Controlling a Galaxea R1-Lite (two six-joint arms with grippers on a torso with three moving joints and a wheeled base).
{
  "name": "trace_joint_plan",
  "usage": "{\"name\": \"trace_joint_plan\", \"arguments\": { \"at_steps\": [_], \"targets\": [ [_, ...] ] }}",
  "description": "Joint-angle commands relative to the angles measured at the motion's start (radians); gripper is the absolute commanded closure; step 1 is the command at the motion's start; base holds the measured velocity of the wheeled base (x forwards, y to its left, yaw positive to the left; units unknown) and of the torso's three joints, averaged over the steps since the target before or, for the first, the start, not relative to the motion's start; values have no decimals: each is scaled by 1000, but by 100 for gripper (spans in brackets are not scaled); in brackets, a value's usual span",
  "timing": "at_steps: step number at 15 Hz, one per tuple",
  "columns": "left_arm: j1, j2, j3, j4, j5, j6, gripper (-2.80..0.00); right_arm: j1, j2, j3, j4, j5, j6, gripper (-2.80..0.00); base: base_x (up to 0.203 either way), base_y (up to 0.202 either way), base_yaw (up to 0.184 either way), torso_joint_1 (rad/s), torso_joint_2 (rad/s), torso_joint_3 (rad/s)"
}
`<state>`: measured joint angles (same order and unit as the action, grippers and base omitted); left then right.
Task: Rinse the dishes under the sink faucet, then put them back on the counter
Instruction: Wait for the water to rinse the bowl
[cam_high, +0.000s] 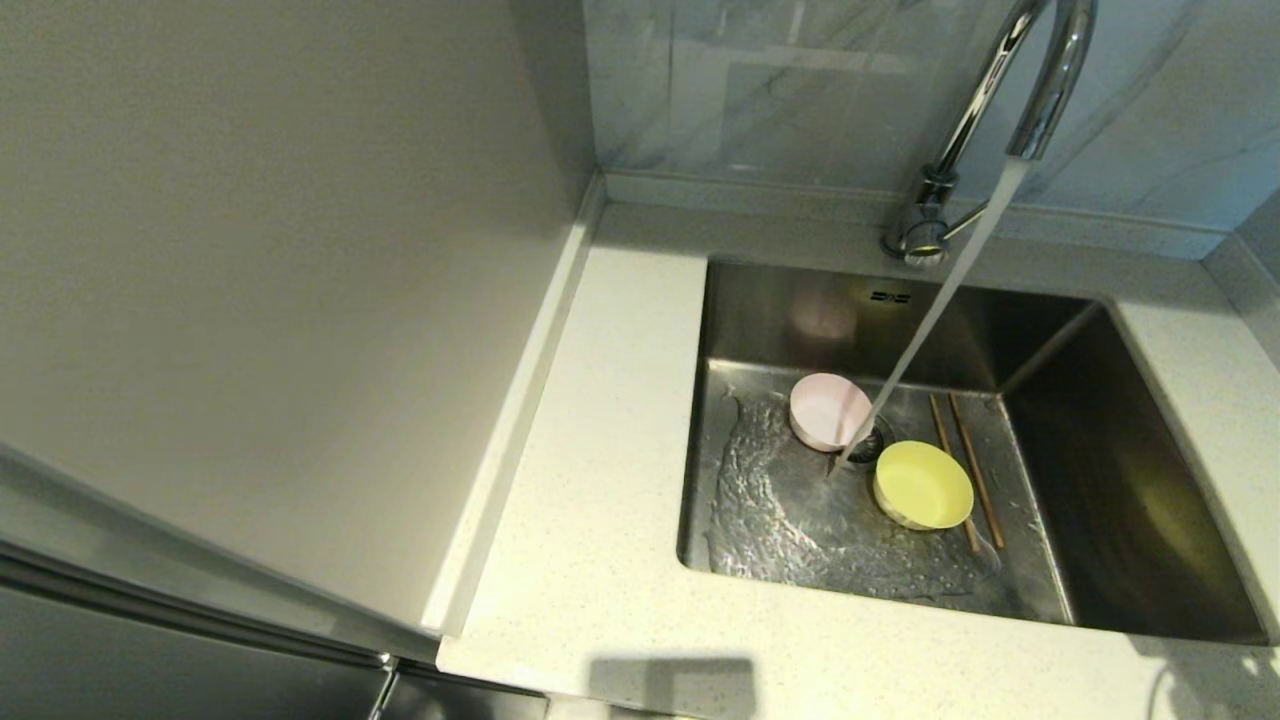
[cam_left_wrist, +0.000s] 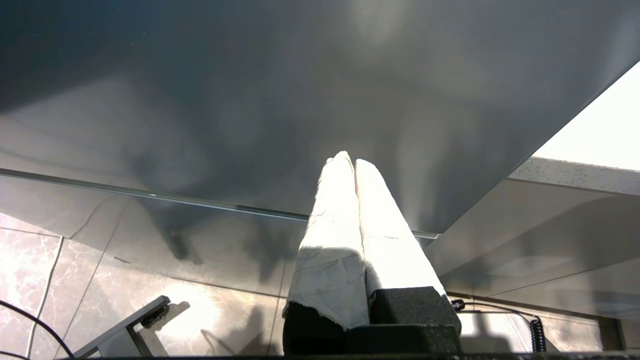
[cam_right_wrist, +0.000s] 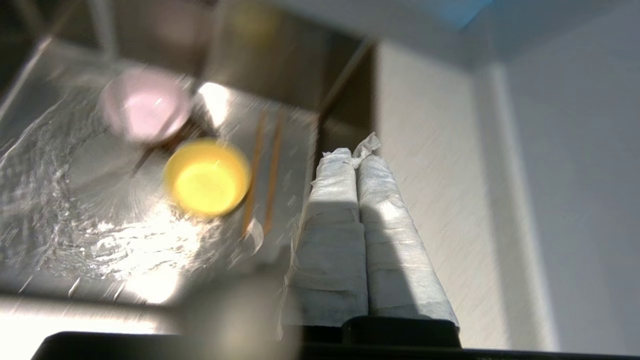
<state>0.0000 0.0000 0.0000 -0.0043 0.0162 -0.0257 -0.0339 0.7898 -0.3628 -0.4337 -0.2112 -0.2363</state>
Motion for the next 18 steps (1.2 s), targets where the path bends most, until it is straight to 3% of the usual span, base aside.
{"name": "trace_joint_plan", "arguments": {
  "at_steps": [1,3,7,10,11,14,18],
  "targets": [
    [0,-3,0,0,1,0,0,30,-144,65,115,2,19,0,0,0,0,0,0,0],
    [0,-3,0,0,1,0,0,34,-235,96,235,41,33,0,0,0,0,0,0,0],
    [0,-3,0,0,1,0,0,32,-390,283,223,109,57,0,0,0,0,0,0,0],
    [0,-3,0,0,1,0,0,-5,-510,358,236,239,80,0,0,0,0,0,0,0],
    [0,-3,0,0,1,0,0,-15,-515,360,280,275,133,0,0,0,0,0,0,0],
    [0,-3,0,0,1,0,0,-16,-517,326,455,259,207,0,0,0,0,0,0,0],
    [0,-3,0,0,1,0,0,33,-635,319,471,244,244,0,0,0,0,0,0,0]
  ]
}}
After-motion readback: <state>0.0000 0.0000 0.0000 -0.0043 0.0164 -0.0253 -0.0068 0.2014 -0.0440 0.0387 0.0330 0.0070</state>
